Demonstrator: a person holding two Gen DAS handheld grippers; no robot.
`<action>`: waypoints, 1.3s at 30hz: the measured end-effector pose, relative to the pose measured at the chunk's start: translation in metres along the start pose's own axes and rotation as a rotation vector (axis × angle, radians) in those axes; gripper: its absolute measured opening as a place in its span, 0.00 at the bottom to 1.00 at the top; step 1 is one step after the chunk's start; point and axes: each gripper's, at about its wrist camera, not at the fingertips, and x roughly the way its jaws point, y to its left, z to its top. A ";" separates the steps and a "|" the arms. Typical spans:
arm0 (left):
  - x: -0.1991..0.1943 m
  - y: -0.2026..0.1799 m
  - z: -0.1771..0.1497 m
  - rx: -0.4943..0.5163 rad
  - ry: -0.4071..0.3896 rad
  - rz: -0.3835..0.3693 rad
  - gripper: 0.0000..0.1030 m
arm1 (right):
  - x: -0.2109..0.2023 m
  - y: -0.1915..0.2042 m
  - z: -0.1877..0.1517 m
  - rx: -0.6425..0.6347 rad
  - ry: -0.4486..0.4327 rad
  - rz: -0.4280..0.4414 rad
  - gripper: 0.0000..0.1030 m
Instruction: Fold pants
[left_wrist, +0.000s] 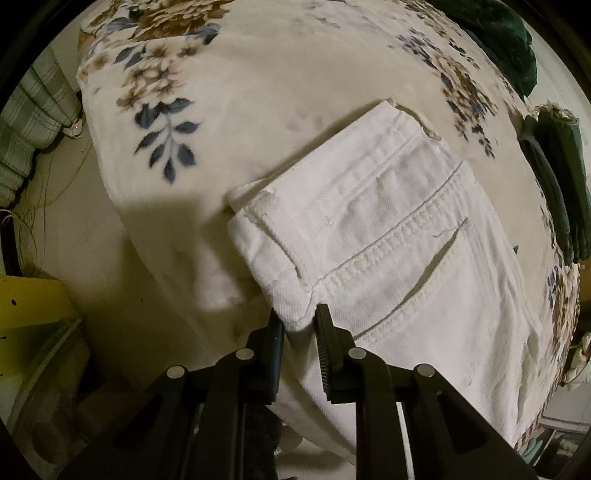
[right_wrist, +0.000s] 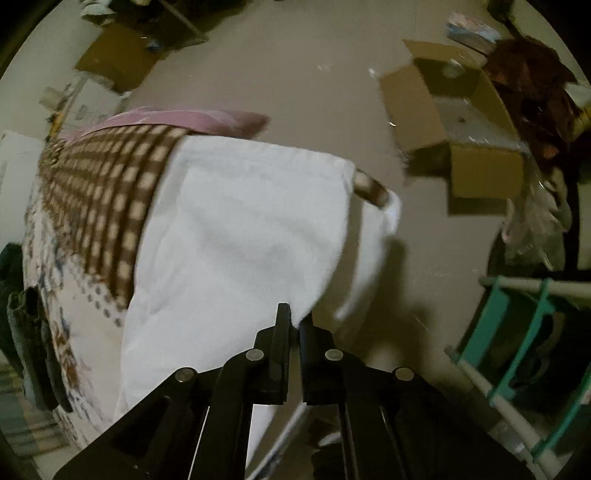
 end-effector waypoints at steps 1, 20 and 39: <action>0.001 0.000 0.001 -0.001 0.002 0.000 0.16 | 0.005 -0.004 0.001 0.008 0.022 0.002 0.04; -0.032 -0.136 -0.115 0.513 0.152 -0.045 0.83 | 0.031 -0.048 0.043 0.048 -0.024 0.218 0.41; 0.067 -0.267 -0.150 0.747 0.268 -0.072 1.00 | 0.064 -0.004 0.067 -0.058 -0.036 0.505 0.33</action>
